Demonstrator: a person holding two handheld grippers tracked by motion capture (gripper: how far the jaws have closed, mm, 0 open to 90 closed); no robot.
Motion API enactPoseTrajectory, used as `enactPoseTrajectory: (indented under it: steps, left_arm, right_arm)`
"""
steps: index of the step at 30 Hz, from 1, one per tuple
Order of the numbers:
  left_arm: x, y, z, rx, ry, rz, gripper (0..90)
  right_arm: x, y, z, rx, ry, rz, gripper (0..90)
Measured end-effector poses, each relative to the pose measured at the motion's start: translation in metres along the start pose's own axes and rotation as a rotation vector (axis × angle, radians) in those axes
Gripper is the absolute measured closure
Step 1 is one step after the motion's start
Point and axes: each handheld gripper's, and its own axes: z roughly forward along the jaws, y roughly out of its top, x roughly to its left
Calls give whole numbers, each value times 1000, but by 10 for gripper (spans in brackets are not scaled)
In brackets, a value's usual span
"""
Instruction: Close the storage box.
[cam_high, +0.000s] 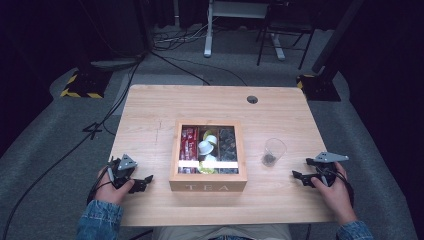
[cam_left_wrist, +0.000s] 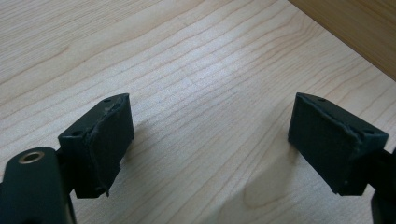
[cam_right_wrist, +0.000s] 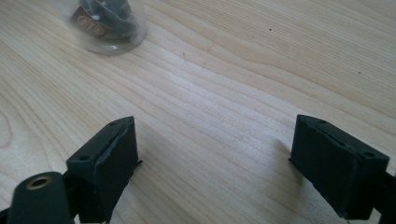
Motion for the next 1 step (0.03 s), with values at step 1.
enactPoseTrajectory:
  steps: [1]
  left_arm:
    - [0, 0, 0, 0, 0, 0, 144]
  right_arm:
    - [0, 0, 0, 0, 0, 0, 145]
